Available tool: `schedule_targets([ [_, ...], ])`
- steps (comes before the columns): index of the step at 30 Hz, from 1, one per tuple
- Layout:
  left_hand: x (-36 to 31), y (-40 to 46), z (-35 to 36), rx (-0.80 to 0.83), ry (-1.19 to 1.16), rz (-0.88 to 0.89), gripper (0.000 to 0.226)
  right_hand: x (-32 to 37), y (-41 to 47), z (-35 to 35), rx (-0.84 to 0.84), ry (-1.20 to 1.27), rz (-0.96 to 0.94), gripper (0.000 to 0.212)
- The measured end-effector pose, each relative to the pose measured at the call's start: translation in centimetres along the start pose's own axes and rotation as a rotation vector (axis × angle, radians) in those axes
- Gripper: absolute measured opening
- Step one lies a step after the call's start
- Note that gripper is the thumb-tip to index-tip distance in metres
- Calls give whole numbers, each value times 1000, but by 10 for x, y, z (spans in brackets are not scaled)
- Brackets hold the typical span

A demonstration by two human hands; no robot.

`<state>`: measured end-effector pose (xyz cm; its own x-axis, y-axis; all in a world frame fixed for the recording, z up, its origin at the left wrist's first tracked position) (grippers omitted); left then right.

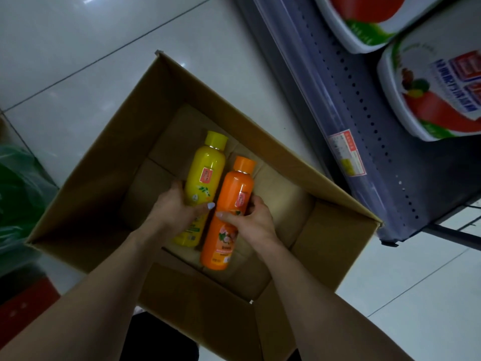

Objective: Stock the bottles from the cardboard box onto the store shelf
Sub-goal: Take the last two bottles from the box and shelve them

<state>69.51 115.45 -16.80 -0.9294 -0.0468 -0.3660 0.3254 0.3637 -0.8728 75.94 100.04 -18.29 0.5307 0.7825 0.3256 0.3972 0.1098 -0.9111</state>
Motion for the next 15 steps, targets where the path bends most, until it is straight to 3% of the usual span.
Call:
schedule_targets([
  [10,3,-37,-16,135,-121,-28,62,2,-44,-38,58,-41,-63,66],
  [15,-16,-104,-36,163,-198,-6,67,28,-107,-71,81,-62,-70,78],
])
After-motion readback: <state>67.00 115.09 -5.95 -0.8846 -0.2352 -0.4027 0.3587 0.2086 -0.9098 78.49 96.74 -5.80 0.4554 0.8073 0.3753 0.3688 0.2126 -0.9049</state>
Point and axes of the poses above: each hand's wrist, its own y-axis towards the middle knuckle, its own z-axis out of the palm, x = y × z, the point moved 3 cm from there along y, towards the middle knuckle, and after that the axes turned 9 degrees about -y, right-handed, at the moved point
